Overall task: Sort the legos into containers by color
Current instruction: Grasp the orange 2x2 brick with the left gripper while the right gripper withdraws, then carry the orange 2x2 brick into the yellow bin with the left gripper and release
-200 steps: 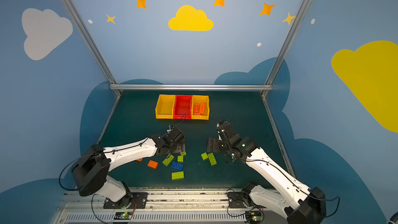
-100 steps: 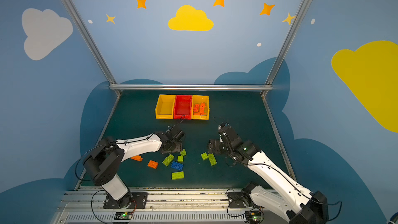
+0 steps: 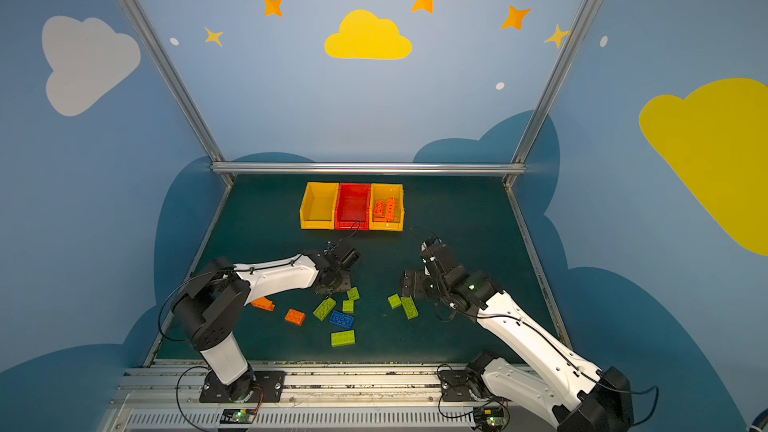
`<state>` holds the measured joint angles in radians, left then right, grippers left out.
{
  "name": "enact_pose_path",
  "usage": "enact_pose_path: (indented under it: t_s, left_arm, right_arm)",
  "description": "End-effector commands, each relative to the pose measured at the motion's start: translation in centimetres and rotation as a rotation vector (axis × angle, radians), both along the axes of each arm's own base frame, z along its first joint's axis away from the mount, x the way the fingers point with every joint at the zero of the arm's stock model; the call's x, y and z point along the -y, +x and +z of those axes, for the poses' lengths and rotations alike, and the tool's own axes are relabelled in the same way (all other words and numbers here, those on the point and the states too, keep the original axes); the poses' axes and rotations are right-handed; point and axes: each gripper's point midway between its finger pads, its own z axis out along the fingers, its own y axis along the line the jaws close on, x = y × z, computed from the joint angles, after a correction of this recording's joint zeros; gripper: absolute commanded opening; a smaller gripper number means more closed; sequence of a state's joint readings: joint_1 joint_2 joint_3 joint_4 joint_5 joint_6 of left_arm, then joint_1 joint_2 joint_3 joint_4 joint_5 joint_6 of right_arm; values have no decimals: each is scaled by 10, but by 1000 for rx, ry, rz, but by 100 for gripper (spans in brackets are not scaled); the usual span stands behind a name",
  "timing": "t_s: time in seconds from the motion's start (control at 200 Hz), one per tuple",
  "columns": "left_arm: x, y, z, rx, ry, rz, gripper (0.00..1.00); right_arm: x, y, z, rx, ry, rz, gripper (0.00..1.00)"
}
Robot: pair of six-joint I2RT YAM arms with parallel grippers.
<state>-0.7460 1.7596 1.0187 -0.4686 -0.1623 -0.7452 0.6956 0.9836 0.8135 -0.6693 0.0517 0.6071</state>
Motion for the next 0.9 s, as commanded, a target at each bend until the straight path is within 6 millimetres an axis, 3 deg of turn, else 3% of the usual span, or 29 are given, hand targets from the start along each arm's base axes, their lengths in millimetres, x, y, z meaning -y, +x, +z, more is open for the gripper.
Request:
enact_pose_path:
  t_s: [0.0, 0.125, 0.245, 0.41, 0.631, 0.896]
  left_arm:
    - [-5, -8, -10, -55, 31, -3, 31]
    - [-2, -5, 5, -49, 33, -20, 23]
    - [5, 4, 30, -15, 37, -47, 23]
    - [30, 24, 68, 39, -9, -102, 23]
    - [75, 80, 107, 112, -25, -167, 23]
    - [114, 162, 127, 193, -45, -189, 24]
  right_arm:
    - [2, -3, 5, 11, 15, -7, 97]
    - [4, -6, 11, 28, 31, -11, 97]
    - [8, -7, 16, 50, 39, -17, 97]
    - [14, -11, 22, 67, 48, -26, 97]
    - [20, -20, 19, 64, 72, -45, 97]
    - [35, -26, 18, 89, 64, -85, 97]
